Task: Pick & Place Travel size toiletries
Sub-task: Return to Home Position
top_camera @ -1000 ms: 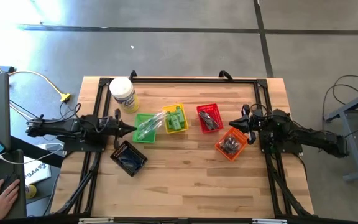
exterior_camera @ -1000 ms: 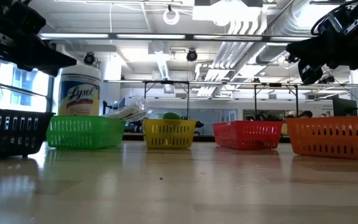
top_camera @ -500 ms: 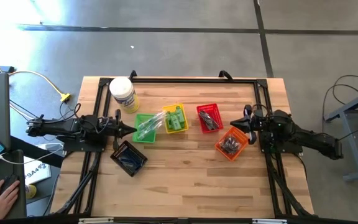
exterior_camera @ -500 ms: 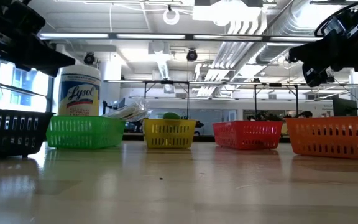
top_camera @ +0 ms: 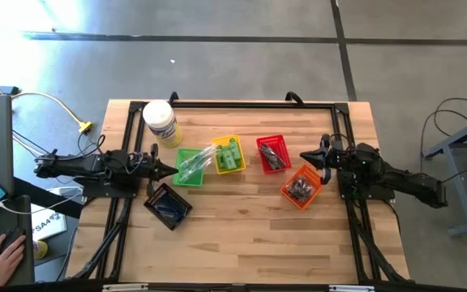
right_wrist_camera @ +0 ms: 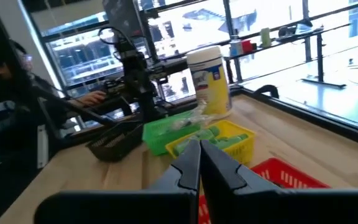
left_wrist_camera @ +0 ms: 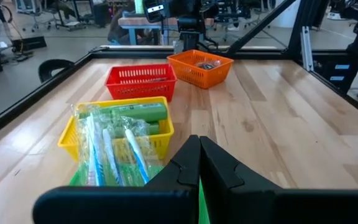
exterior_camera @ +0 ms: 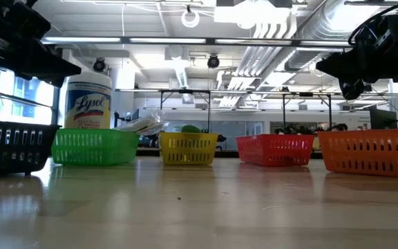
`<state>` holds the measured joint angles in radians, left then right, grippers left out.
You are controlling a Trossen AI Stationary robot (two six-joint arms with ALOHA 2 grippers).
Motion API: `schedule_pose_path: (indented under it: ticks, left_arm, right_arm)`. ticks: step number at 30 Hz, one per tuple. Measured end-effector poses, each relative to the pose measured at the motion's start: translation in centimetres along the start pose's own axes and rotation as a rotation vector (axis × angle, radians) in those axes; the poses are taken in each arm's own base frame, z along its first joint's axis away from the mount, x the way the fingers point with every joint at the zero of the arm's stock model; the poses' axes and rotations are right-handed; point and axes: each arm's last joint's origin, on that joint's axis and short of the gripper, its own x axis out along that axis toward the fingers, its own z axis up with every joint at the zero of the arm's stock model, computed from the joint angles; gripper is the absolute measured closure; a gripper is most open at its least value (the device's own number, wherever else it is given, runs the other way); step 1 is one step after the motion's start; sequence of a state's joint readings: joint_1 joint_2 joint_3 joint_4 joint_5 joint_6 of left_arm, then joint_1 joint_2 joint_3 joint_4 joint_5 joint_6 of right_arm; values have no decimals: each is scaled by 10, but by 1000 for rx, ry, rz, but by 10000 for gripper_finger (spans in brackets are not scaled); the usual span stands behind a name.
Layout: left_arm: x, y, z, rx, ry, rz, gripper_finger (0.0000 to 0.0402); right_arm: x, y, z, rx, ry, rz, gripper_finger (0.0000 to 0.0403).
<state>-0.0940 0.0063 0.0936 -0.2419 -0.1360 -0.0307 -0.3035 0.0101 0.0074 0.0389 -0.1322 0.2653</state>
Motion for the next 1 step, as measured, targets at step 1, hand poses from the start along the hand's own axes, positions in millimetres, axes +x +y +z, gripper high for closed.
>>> schedule_pose_path:
  ticks: [1]
  left_arm:
    - [0,0,0,0,1,0,402]
  right_arm:
    - [0,0,0,0,-2,-9,400]
